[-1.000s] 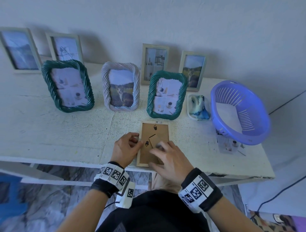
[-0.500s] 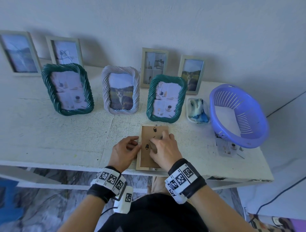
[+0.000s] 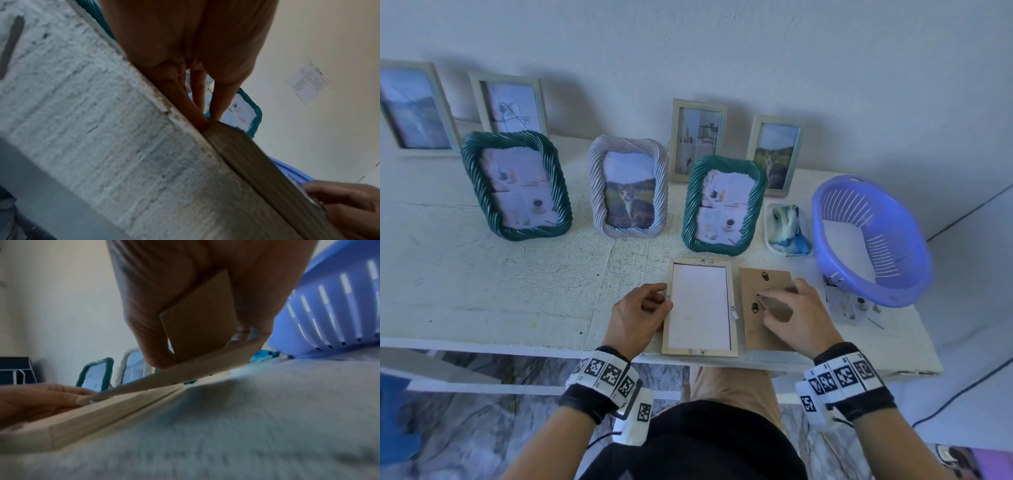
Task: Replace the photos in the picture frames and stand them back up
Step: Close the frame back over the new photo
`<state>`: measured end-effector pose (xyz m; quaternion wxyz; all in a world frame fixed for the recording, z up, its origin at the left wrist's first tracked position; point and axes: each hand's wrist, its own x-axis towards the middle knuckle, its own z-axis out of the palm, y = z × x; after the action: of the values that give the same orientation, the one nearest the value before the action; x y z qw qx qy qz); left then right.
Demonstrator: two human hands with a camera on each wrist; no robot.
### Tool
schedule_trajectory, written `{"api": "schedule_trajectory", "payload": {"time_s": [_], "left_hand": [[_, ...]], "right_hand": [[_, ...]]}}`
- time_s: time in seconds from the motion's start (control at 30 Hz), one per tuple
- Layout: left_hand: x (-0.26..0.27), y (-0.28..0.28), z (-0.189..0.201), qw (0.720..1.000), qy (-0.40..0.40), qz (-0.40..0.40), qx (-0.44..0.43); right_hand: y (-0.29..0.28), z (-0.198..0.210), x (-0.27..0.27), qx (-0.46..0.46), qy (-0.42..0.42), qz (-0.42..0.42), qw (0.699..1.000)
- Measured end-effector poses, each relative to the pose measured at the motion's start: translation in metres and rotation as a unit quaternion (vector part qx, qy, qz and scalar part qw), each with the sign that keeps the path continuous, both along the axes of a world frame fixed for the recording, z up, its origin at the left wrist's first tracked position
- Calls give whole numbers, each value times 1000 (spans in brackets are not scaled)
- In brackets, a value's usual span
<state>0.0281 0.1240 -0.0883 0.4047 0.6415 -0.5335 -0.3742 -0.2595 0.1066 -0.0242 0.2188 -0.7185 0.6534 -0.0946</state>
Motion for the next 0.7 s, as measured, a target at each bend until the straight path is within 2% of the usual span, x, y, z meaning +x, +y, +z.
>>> {"api": "schedule_trajectory", "payload": {"time_s": [0.13,0.23,0.3,0.37,0.4,0.5,0.7], "left_hand": [[1,1,-2,1000,4,-4,1],[1,0,-1,1000,5,-3,2],[1,0,-2,1000,8,-2,3],[1,0,-2,1000,4,-2,4],[1,0,-1,1000,2,-3,4],[1,0,0,1000,-1,-6,1],[0,0,2,1000,-3,-2,-2]], "right_hand": [[7,-17,-2,44,27,12,999],[5,-15,8,-1,40,2,999],[4,-9,23,-37,11,12,999],[5,-2,45,-17,-18,54,998],[6,-1,56,8,-4,80,997],[2,-6,83,73,106,133,983],[-6,-28,101,89,142,138,976]]}}
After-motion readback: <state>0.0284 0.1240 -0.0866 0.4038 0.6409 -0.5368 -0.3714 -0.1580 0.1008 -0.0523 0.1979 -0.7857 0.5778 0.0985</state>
